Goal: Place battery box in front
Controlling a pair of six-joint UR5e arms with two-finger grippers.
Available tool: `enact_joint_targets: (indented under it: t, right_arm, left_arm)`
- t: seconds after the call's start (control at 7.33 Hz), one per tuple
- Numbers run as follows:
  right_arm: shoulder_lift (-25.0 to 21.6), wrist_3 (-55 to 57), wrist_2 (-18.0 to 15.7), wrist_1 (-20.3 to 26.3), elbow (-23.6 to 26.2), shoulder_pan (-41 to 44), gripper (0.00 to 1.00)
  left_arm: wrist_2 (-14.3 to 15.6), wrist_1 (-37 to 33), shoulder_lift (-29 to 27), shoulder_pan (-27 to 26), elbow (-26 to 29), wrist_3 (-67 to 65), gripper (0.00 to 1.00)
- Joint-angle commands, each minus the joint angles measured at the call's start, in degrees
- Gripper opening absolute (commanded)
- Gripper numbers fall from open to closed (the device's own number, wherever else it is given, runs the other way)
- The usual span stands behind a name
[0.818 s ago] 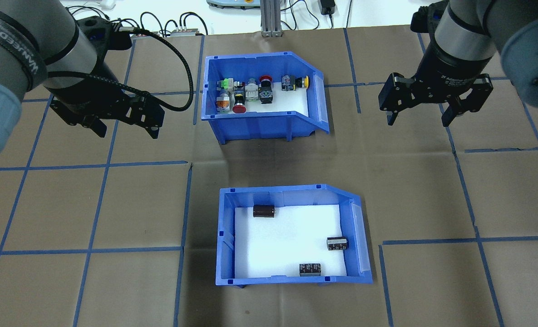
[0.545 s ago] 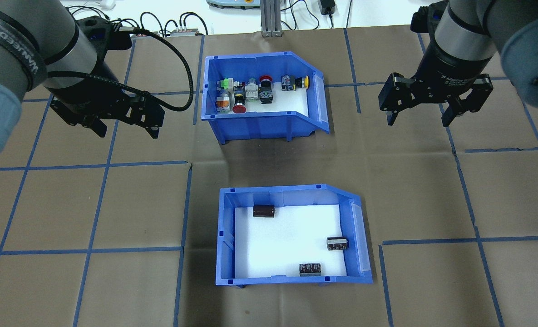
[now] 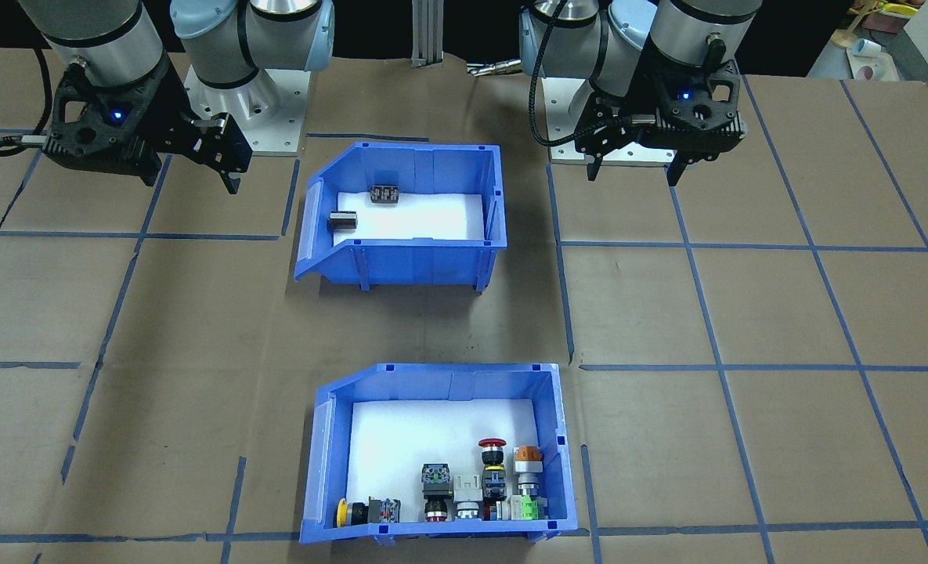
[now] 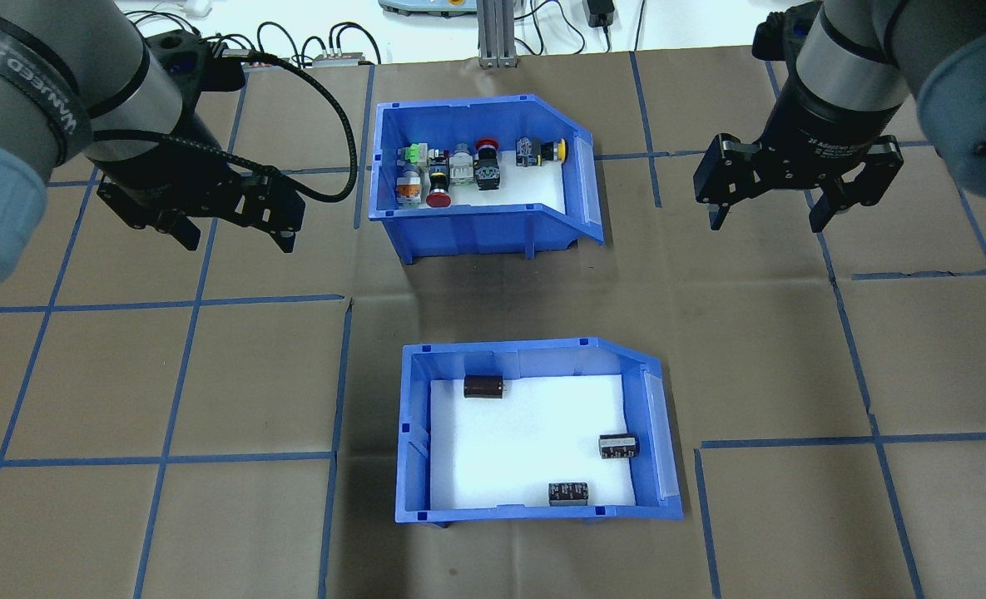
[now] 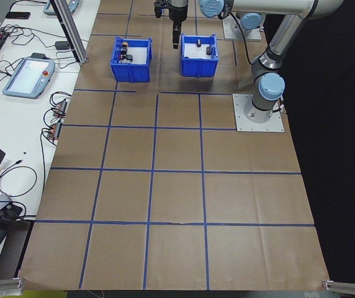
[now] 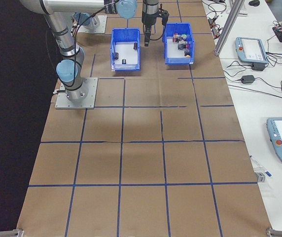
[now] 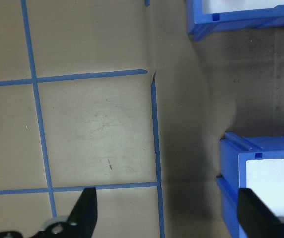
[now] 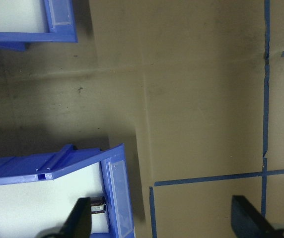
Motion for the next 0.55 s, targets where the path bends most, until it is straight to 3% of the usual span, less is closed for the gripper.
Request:
enact_joint_targets:
  t: [0.0, 0.41]
  right_arm:
    - [0.2, 0.0, -0.3, -0.1, -0.1, 0.0, 1.00]
    - [1.4, -5.1, 0.1, -0.3, -0.7, 0.0, 1.00]
  left_arm:
    - [-0.1, 5.9, 0.0, 0.1, -0.2, -0.8, 0.99]
    - [0.1, 8.6, 1.0, 0.2, -4.7, -13.1, 0.99]
